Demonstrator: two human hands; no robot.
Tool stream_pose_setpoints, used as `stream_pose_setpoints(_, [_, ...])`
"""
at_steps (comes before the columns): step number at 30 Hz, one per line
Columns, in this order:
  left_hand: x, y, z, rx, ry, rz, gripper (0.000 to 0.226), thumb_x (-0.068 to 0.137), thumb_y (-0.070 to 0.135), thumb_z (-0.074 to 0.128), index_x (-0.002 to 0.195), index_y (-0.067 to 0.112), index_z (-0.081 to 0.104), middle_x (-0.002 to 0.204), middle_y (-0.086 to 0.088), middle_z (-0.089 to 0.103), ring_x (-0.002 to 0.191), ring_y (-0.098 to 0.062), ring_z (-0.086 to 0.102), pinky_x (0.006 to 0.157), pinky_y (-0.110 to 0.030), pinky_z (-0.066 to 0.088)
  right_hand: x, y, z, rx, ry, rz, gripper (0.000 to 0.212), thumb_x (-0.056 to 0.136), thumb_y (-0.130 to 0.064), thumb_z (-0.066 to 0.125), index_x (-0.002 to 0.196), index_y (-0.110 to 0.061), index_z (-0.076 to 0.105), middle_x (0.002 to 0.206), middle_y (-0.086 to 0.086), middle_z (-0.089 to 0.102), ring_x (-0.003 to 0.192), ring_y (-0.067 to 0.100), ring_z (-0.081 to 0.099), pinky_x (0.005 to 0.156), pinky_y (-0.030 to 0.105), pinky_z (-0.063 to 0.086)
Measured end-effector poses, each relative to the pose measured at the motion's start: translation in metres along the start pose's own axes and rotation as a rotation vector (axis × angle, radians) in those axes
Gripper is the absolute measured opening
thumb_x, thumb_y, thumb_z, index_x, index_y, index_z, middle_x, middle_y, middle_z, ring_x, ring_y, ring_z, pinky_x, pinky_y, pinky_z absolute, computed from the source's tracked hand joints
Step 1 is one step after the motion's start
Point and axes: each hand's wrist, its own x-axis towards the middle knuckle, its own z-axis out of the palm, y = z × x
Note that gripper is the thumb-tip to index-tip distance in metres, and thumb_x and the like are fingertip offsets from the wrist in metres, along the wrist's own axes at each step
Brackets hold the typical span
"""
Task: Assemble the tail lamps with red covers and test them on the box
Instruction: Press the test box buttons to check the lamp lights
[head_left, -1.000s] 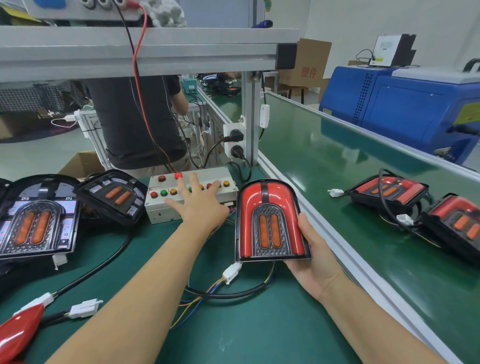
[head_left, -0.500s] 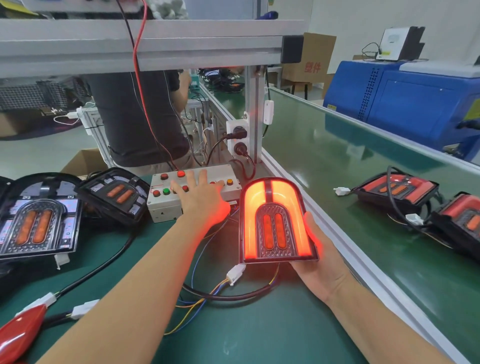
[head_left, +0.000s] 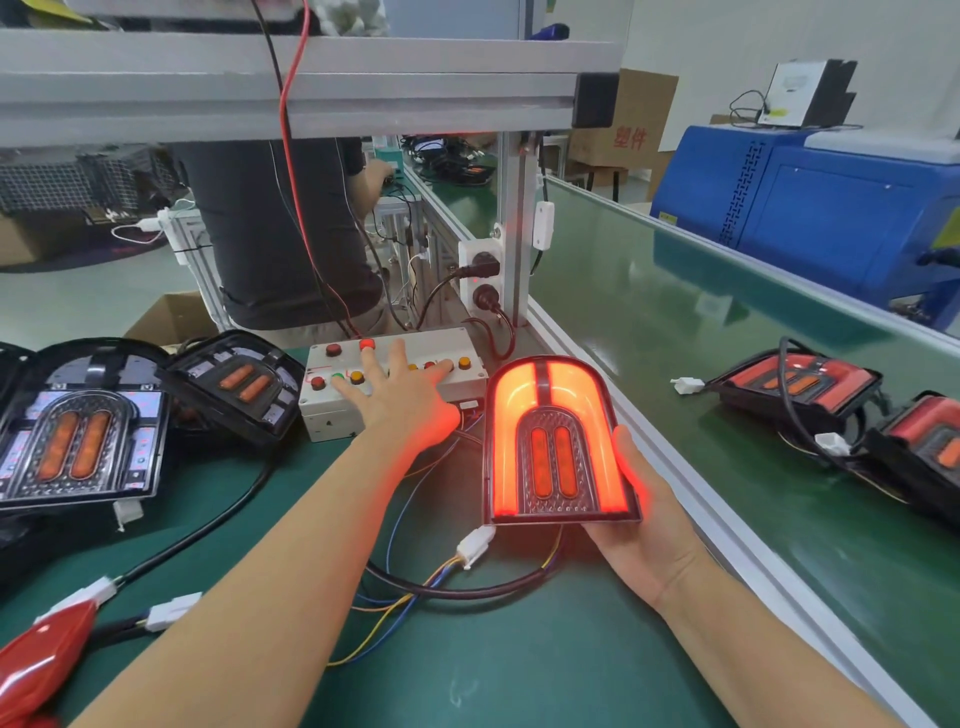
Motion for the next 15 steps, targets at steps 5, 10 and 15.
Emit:
stream_pose_setpoints(5, [-0.001, -0.0002, 0.002, 0.015, 0.008, 0.008, 0.07, 0.079, 0.025, 0.052, 0.14, 0.052, 0.029, 0.159, -0.004, -0.002, 0.143, -0.035, -0.016, 0.103, -0.07, -0.011, -0.0014, -0.0009, 0.0019, -0.012, -0.006, -0.004, 0.04, 0.086, -0.049, 0.054, 0.107, -0.024, 0.075, 0.116, 0.008, 0.071, 0.105, 0.021, 0.068, 0.098, 0.041, 0.045])
stream_pose_setpoints(10, [0.0039, -0.0001, -0.002, 0.033, -0.011, 0.014, 0.072, 0.076, 0.022, 0.049, 0.138, 0.053, 0.032, 0.159, -0.002, 0.001, 0.144, -0.034, -0.013, 0.104, -0.07, -0.01, -0.0017, -0.0018, 0.0019, 0.014, -0.004, 0.002, 0.039, 0.086, -0.049, 0.054, 0.105, -0.023, 0.076, 0.116, 0.008, 0.071, 0.104, 0.02, 0.069, 0.096, 0.04, 0.046])
stream_pose_setpoints(15, [0.0082, -0.003, -0.0029, 0.048, -0.042, 0.04, 0.077, 0.072, 0.022, 0.048, 0.14, 0.052, 0.028, 0.159, 0.0, 0.0, 0.144, -0.033, -0.014, 0.104, -0.068, -0.011, -0.0007, -0.0008, 0.0006, 0.01, 0.007, 0.006, 0.041, 0.087, -0.05, 0.054, 0.108, -0.022, 0.075, 0.116, 0.009, 0.071, 0.105, 0.021, 0.068, 0.101, 0.041, 0.044])
